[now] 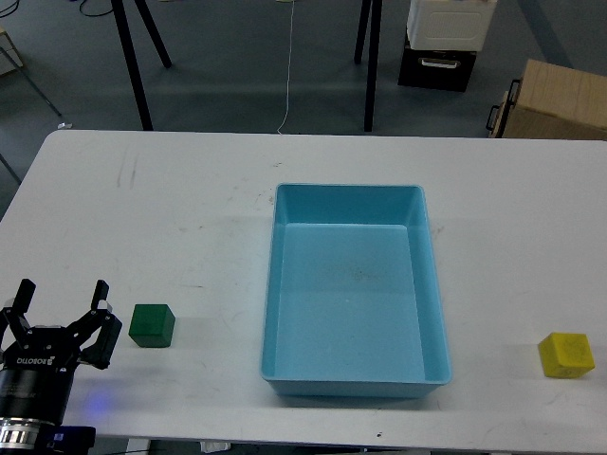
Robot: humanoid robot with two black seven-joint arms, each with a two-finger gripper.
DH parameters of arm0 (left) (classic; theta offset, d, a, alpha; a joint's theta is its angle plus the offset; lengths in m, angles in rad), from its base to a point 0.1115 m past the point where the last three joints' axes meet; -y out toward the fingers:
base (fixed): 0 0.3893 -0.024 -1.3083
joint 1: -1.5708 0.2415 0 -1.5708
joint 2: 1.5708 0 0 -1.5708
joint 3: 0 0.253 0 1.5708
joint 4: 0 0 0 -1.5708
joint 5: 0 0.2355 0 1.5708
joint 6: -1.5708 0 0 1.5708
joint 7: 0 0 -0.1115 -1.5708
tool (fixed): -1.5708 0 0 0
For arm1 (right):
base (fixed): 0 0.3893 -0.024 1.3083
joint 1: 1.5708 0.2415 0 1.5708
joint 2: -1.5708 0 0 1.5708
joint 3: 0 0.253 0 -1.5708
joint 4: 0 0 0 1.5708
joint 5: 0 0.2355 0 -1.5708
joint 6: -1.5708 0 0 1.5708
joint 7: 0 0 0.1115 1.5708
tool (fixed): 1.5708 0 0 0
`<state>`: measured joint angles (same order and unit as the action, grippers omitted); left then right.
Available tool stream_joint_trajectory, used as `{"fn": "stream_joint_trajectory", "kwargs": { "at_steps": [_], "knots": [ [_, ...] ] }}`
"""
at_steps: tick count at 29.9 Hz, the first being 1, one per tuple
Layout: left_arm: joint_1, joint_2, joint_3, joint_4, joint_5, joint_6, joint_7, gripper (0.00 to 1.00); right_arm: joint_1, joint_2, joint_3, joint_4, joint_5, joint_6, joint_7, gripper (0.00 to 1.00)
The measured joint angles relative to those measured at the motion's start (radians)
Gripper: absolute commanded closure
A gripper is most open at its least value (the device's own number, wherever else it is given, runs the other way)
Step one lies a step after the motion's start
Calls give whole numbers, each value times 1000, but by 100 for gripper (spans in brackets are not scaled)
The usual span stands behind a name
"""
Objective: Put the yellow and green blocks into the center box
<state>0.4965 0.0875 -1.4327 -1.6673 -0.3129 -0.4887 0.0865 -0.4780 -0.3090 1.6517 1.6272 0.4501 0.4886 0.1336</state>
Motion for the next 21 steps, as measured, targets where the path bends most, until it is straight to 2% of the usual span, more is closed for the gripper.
{"fn": "stream_joint_trajectory", "kwargs": {
  "at_steps": [7,11,16,21],
  "knots": [
    [-6,-5,-3,-7,-1,0,-3,0,25,24,-10,-56,35,0,0,0],
    [-16,-4,-6,-8,-1,0,-1,0,34,-20,-15,-72,24,0,1,0],
    [-46,-6,-6,-8,-1,0,0,0,96,-254,-57,-74,-100,0,-17,0],
    [-81,-8,-2,-6,-2,0,-1,0,228,-515,-192,-68,-249,-71,-112,0]
  ]
}}
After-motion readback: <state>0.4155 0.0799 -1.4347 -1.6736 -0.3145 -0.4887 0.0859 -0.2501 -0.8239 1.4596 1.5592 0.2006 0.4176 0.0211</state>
